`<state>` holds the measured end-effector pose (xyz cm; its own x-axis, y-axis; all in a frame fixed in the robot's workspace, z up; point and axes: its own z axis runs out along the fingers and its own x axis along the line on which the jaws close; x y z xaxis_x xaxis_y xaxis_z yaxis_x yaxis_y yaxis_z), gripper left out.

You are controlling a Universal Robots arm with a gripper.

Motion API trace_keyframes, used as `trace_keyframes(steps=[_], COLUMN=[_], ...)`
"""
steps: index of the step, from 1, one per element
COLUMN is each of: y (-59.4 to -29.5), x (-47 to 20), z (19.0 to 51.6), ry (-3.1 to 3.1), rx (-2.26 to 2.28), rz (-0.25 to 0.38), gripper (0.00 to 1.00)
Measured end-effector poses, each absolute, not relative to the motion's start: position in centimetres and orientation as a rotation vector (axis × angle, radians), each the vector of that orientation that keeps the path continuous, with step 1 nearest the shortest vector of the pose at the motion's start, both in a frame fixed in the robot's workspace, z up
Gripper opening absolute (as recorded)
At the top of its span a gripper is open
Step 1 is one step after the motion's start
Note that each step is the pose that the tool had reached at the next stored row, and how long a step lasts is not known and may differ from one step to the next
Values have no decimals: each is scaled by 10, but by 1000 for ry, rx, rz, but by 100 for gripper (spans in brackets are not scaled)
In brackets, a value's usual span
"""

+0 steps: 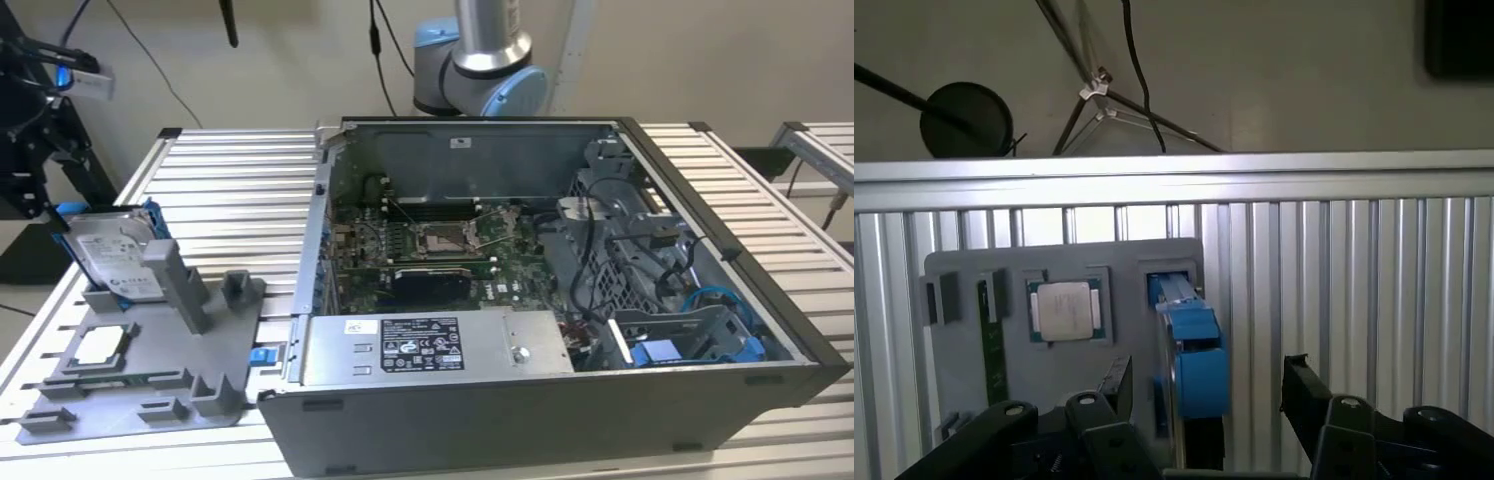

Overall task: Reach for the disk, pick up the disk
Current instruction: 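Pick up the disk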

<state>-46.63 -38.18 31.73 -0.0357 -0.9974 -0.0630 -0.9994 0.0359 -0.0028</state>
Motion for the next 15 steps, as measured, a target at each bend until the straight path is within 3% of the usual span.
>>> trace_keyframes(steps=[15], y=[-380], x=[-466], z=[292], ry=[2147], rx=[-2228], rz=[67], gripper=[100])
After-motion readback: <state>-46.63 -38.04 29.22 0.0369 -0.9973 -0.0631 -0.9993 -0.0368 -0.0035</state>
